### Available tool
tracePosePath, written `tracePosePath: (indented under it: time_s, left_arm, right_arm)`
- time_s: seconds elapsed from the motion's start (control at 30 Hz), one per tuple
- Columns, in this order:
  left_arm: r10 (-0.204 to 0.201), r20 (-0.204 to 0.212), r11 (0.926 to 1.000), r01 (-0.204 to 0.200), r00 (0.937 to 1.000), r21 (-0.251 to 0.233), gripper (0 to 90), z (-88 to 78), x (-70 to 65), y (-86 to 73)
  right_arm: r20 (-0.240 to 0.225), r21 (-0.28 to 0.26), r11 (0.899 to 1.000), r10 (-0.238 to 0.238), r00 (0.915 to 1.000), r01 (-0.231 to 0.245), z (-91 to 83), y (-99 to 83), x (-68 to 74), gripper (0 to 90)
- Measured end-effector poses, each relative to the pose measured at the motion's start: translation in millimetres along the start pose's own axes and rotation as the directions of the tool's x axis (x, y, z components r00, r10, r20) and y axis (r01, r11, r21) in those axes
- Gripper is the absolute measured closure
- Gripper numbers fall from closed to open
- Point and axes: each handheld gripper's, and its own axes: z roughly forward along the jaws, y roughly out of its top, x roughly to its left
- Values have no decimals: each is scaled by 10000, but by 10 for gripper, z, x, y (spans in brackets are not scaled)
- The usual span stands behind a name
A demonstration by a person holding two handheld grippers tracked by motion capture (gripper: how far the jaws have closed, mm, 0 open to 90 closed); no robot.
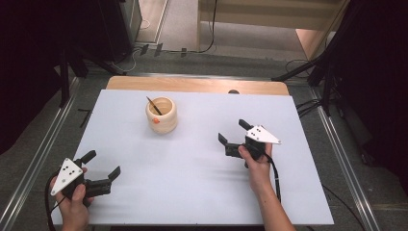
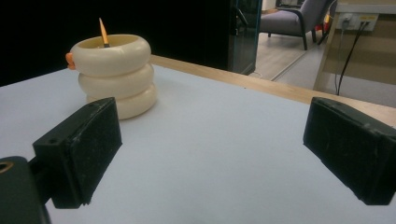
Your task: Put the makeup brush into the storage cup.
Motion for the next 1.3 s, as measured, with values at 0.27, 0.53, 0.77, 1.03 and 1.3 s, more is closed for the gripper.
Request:
tracePosePath:
  time_s: [0.27,0.53,0.77,1.03,1.3]
  left_arm:
    - [38,3,10000,-38,10000,13,0,0,-2,1]
    - [64,3,10000,-64,10000,41,0,3,-5,-2]
    - [30,-16,10000,-30,10000,36,0,1,-5,-3]
    - [37,-20,10000,-37,10000,24,0,2,-12,-5]
    - [-7,-15,10000,7,10000,26,0,8,-13,-9]
  right_arm:
    - [140,18,9999,122,9998,-123,-138,-34,-48,10]
    - [347,-10,9999,156,9993,-155,-274,-78,-100,0]
    - [538,30,9998,209,9983,-211,-399,-125,-150,0]
    - [622,26,9995,328,9975,-331,-526,-199,-210,0]
    - [757,-43,9996,299,9967,-297,-658,-227,-254,0]
